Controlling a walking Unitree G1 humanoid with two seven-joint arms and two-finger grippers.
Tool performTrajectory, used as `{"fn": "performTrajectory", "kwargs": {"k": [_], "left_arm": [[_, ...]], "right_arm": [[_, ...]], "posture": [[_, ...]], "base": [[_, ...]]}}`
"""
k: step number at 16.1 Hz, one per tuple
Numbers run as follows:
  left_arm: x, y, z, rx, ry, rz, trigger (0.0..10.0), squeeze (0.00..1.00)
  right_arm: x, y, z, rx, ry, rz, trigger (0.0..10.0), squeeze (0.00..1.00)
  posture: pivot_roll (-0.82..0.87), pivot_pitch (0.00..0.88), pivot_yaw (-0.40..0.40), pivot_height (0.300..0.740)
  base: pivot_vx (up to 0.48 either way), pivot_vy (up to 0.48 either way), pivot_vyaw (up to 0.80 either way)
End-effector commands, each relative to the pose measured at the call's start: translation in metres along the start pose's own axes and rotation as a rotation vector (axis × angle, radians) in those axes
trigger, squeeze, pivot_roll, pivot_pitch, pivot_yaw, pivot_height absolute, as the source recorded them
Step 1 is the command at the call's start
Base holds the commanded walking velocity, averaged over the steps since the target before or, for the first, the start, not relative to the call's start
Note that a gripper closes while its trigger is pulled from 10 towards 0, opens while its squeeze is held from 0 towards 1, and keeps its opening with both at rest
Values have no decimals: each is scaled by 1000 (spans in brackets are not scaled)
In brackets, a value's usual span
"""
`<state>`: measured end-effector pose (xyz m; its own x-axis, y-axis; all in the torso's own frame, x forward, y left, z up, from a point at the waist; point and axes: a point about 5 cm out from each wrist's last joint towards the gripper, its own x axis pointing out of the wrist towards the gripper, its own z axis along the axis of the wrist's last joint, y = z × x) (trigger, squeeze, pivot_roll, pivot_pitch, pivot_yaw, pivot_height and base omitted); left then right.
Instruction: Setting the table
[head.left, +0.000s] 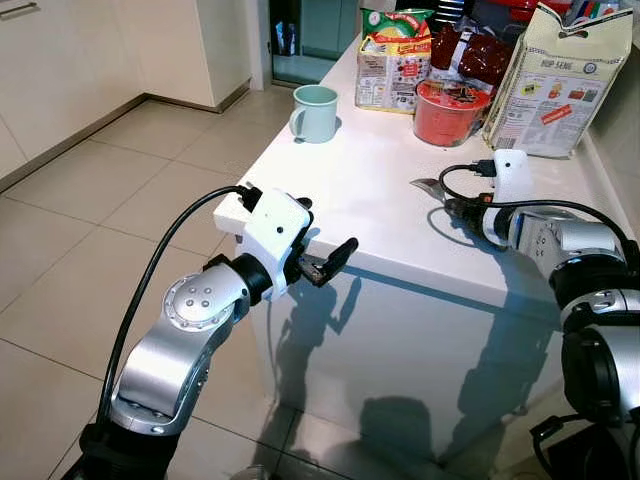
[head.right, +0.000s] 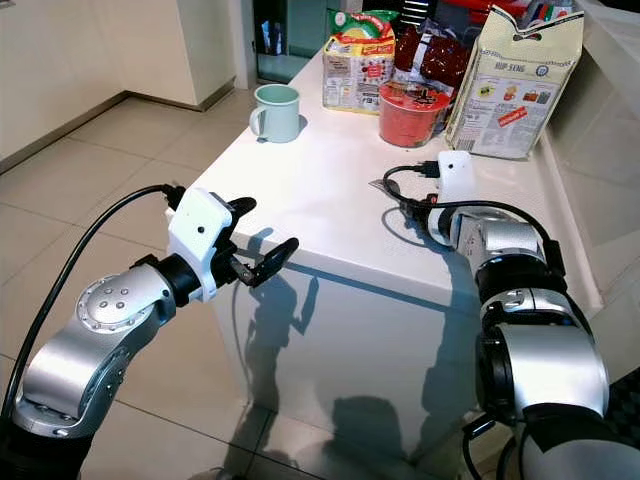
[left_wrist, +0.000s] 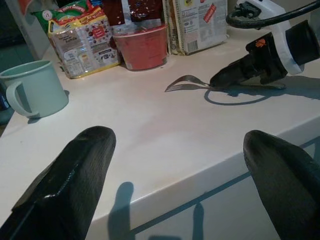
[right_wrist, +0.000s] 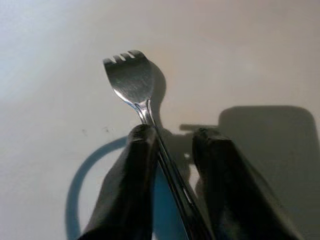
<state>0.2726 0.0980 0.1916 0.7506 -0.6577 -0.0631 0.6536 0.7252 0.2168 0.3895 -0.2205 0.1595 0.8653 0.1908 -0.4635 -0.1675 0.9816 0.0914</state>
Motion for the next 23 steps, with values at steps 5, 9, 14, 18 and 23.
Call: {"fn": "performTrajectory", "kwargs": {"k": [5, 9, 14, 18, 23], "left_arm": [[5, 0, 4, 11, -20, -2, 10000, 0], [5, 4, 6, 2, -40, 30, 10000, 0], [2, 1, 4, 7, -34, 49, 10000, 0], [-6, 2, 5, 13, -21, 53, 10000, 0], [-19, 0, 14, 12, -27, 47, 10000, 0]], "right_arm": [[-5, -3, 19, 12, -66, 19, 0, 0], [-10, 1, 37, 120, -148, 105, 0, 0], [-18, -5, 50, -35, -225, 153, 10000, 0], [-18, -7, 43, -138, -164, 218, 10000, 1000], [-22, -19, 38, -174, -163, 222, 10000, 1000]], "posture": [[-22, 0, -27, 740], [-25, 0, -31, 740], [-14, 0, -46, 740], [1, 0, -53, 740], [36, 0, -37, 740]], "base": [[0, 0, 0], [0, 0, 0], [0, 0, 0], [0, 0, 0], [0, 0, 0]]}}
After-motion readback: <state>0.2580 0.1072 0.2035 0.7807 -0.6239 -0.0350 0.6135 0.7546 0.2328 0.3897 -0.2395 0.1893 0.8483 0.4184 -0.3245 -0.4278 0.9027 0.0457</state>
